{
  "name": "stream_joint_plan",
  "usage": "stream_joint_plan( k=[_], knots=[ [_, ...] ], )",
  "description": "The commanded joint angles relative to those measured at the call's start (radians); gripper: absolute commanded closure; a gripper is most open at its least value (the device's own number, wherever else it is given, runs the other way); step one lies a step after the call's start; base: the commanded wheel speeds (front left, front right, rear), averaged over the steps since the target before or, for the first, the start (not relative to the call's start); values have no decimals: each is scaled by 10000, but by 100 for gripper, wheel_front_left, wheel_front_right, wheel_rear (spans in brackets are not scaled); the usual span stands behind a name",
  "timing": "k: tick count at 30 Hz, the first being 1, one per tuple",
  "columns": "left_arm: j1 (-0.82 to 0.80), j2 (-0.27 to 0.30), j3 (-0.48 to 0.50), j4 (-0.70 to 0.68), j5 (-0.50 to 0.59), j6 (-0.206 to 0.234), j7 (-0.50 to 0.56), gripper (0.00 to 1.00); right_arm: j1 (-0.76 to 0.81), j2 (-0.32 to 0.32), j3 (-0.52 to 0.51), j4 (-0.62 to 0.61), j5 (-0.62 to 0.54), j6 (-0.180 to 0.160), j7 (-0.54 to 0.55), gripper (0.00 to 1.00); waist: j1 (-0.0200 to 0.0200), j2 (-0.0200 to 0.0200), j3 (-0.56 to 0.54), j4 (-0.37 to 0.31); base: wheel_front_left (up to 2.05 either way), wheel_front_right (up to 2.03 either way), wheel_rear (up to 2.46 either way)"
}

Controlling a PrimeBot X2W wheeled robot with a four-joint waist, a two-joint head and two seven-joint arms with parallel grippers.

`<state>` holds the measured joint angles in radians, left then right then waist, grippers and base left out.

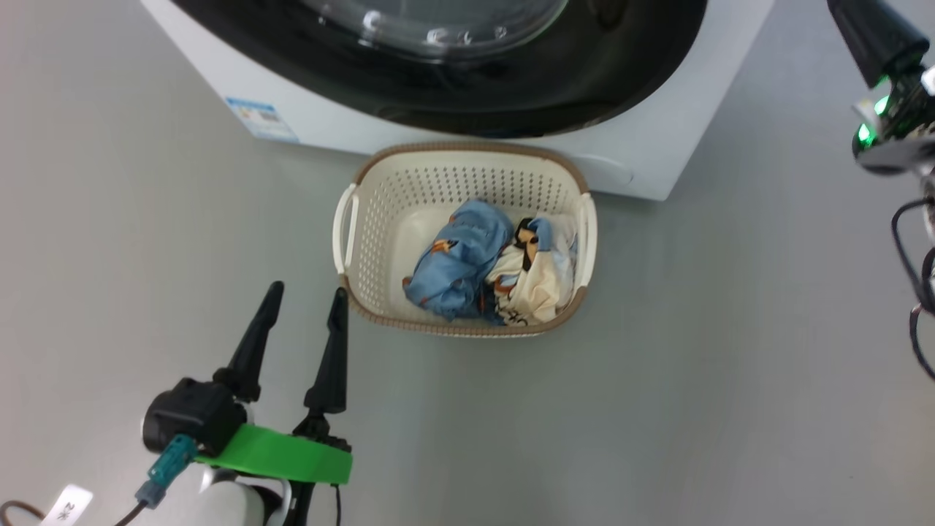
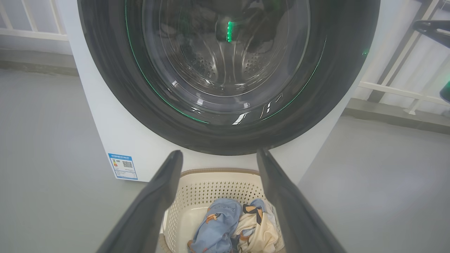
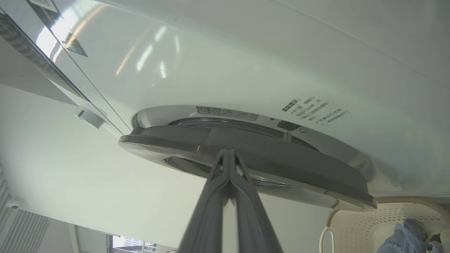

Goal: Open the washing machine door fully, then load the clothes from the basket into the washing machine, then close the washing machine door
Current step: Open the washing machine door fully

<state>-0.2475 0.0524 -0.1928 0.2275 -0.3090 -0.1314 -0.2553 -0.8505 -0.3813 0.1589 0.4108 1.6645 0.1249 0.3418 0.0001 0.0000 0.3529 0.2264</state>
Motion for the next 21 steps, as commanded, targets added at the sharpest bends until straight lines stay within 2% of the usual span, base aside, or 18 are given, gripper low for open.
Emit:
stream_joint_plan(
  k=[1,21],
  knots=[
    [-268,136,236,-274,-95,8,-65,0,-327,-74,95,-168,-58,58,217,100,-1,0,428,289,0,0,0],
    [-1001,16,-450,-245,-371,8,-65,0,-2668,41,340,670,-630,58,1591,100,-1,0,1665,781,0,0,0]
  ],
)
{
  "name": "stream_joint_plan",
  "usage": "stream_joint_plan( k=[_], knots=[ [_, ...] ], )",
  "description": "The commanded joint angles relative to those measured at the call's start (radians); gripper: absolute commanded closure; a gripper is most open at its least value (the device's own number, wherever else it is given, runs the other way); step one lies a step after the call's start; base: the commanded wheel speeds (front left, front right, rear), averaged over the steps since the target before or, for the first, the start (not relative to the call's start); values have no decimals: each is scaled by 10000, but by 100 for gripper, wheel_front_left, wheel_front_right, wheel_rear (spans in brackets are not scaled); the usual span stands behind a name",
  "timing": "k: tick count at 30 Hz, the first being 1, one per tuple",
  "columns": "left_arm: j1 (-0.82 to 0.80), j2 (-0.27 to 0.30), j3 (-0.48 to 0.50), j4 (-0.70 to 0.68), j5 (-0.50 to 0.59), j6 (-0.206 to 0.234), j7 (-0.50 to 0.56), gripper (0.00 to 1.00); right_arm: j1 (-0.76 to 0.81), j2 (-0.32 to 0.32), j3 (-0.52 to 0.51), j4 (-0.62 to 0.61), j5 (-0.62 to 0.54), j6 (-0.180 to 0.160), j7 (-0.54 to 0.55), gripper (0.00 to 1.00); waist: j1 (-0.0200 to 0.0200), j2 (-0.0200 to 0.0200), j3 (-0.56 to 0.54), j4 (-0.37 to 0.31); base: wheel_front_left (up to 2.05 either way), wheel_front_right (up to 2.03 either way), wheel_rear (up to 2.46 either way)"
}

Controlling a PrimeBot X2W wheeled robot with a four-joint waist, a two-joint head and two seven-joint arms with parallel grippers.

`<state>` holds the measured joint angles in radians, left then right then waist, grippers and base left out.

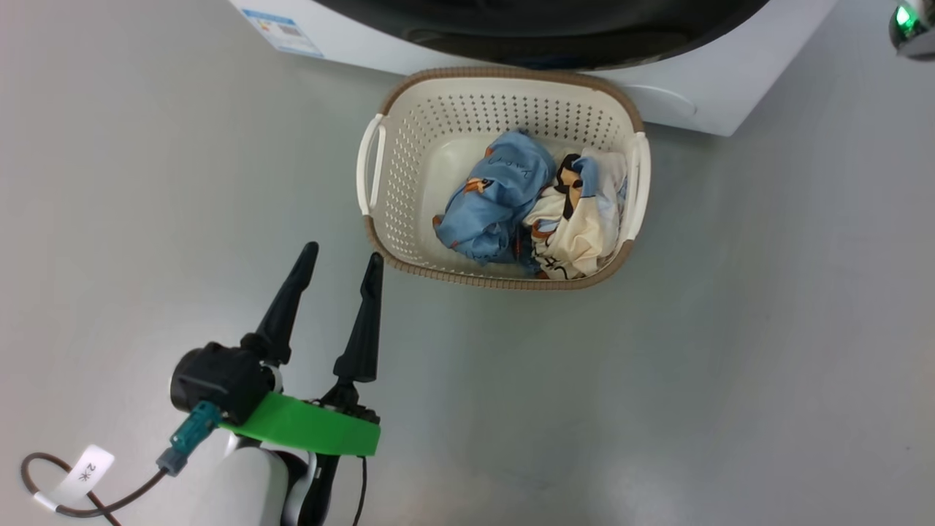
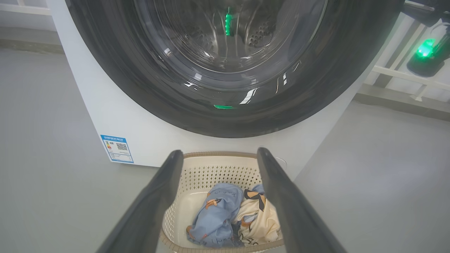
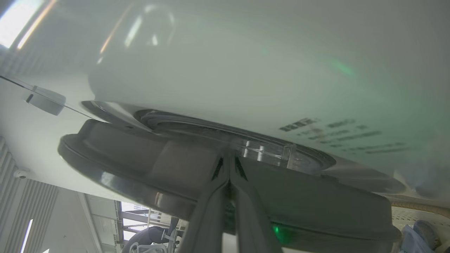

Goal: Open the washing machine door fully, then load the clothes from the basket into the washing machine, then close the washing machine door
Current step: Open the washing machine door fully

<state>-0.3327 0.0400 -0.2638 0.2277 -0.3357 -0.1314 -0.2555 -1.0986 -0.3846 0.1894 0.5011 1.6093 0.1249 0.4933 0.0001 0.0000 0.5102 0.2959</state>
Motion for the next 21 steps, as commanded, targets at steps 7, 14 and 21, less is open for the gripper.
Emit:
stream_joint_plan(
  k=[7,14,21],
  knots=[
    [-188,119,195,-257,-184,8,-63,0,-529,135,98,-56,-130,58,359,100,-1,0,227,218,0,0,0],
    [-252,109,176,-226,-216,8,-63,0,-613,262,236,-61,-167,58,621,100,-1,0,250,271,0,0,0],
    [-240,105,188,-194,-297,8,-63,0,-361,378,405,-124,-192,58,909,100,-1,0,59,232,0,0,0]
  ],
)
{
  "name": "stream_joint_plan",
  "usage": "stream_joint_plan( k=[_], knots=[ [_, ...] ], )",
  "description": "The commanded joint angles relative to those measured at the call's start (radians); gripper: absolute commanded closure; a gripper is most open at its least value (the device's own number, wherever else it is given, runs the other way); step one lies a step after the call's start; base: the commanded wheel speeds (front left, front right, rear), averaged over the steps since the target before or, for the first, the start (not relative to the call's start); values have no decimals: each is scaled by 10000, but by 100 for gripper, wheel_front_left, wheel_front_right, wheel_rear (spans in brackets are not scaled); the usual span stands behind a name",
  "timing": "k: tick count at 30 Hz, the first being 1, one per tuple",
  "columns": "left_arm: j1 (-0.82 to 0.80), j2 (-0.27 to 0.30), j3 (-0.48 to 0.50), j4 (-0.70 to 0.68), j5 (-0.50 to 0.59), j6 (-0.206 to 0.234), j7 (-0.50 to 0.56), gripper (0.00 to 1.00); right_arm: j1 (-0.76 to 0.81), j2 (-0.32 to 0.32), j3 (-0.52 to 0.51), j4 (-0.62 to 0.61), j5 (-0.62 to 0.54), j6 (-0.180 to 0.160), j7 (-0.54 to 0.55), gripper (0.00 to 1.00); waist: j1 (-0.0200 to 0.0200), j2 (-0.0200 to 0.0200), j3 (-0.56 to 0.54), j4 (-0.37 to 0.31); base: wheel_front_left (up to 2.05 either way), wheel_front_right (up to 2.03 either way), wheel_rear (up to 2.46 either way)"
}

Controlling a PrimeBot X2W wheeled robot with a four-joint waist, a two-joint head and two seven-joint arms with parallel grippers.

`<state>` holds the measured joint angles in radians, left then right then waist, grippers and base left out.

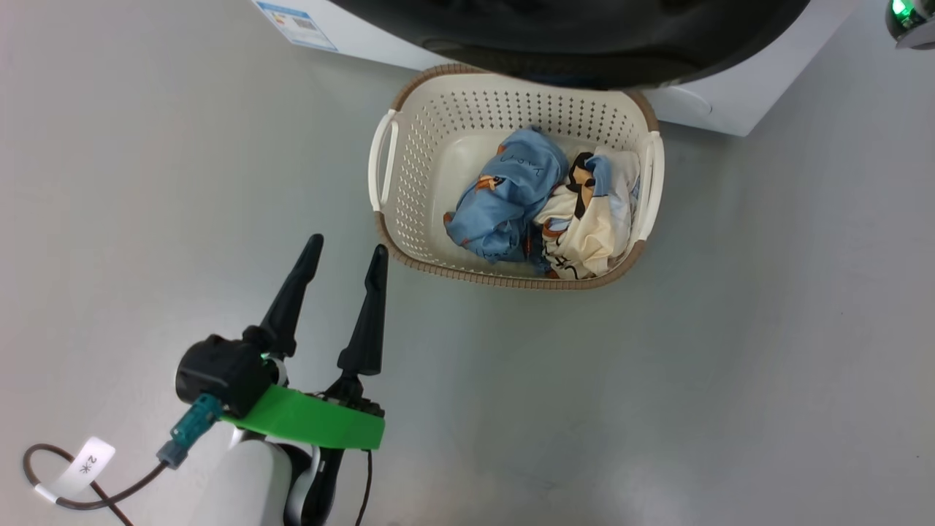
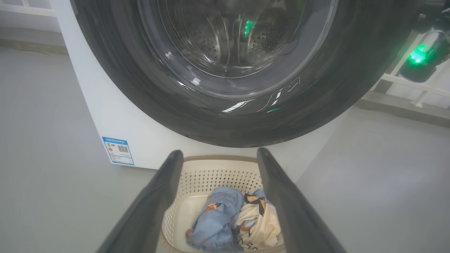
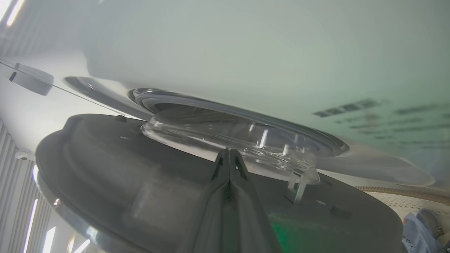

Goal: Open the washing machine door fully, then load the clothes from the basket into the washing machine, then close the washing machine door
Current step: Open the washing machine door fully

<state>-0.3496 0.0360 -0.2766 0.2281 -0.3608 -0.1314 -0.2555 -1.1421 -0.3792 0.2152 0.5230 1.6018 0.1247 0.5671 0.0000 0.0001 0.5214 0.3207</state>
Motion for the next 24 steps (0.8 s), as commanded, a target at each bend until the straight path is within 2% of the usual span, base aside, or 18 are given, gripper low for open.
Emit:
stream_joint_plan(
  k=[1,24],
  knots=[
    [-64,145,315,-198,-47,8,-63,0,120,337,166,-338,-108,60,224,100,0,-1,-92,-23,0,0,0],
    [654,144,622,-107,370,8,-63,0,2147,1047,825,-1004,144,60,1657,100,0,-1,-1610,-563,0,0,0]
  ],
)
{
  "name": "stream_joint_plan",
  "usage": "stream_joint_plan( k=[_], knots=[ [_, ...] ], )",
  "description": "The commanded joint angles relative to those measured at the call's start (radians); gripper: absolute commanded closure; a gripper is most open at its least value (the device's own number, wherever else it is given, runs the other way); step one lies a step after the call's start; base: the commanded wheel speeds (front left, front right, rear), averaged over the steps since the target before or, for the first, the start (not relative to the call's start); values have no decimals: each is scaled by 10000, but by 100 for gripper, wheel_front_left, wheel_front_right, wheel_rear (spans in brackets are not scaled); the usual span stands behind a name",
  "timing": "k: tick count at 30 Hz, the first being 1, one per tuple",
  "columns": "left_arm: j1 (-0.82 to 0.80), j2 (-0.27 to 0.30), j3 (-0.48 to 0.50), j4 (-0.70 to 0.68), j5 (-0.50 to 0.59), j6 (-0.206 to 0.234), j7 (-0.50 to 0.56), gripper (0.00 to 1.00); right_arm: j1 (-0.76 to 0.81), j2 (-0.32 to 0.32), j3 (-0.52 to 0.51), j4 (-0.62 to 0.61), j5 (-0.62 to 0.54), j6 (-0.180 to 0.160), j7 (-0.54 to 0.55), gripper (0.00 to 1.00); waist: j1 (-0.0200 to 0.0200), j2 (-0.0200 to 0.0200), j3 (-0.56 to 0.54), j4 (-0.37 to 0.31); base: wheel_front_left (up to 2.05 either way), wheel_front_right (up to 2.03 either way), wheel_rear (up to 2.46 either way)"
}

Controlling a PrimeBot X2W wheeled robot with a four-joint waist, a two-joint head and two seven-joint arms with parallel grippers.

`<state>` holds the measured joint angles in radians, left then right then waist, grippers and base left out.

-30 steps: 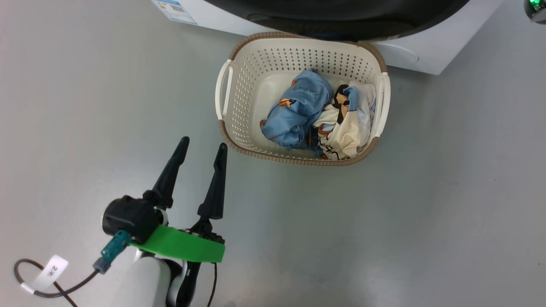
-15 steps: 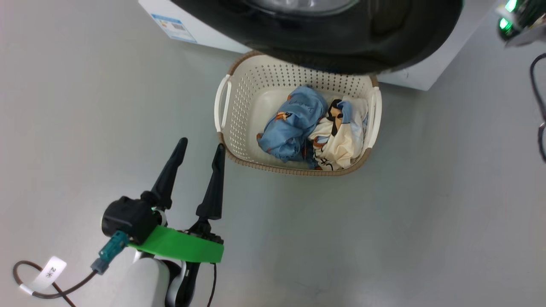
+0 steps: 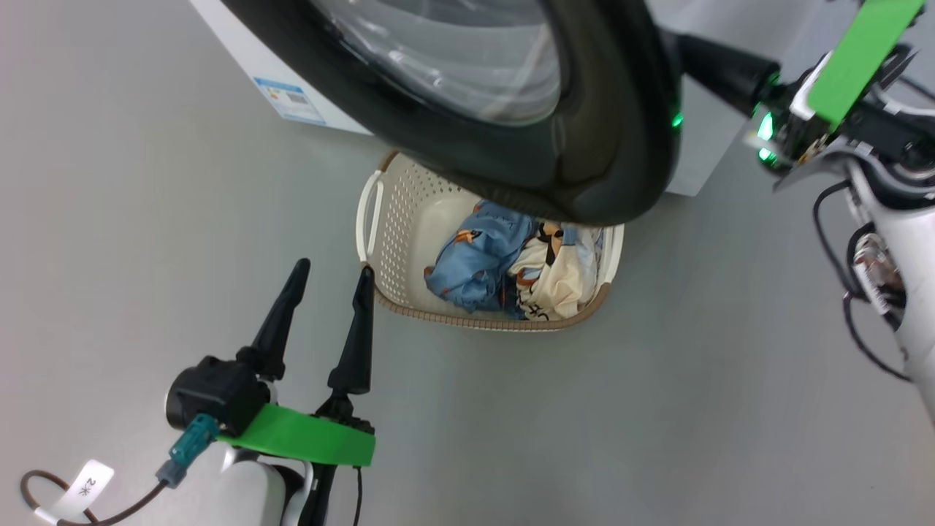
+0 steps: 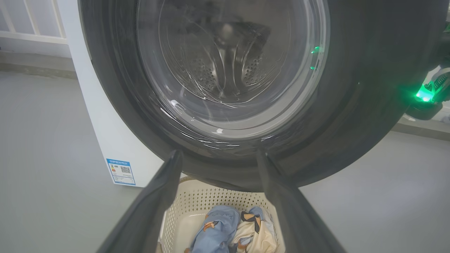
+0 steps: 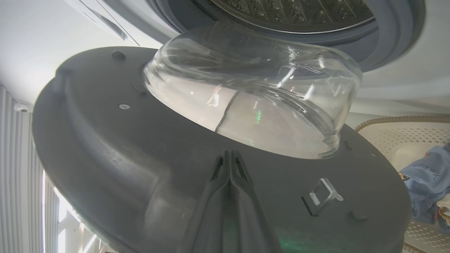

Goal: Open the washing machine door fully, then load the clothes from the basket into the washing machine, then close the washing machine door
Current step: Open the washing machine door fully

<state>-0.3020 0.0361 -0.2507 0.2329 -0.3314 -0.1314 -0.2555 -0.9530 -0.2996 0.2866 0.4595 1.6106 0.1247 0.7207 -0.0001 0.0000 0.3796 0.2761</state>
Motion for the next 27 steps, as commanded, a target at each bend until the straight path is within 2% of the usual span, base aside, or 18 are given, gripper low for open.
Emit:
stream_joint_plan(
  k=[1,14,27],
  knots=[
    [223,149,380,-140,95,8,-63,0,357,293,154,-420,59,60,188,100,1,0,-277,-145,0,0,0],
    [743,263,522,-125,184,8,-63,0,1362,784,392,-996,202,60,867,100,1,0,-951,-275,0,0,0],
    [1123,271,578,-68,214,8,-63,0,2343,1410,726,-1506,167,60,1486,100,1,0,-1438,20,0,0,0]
  ],
)
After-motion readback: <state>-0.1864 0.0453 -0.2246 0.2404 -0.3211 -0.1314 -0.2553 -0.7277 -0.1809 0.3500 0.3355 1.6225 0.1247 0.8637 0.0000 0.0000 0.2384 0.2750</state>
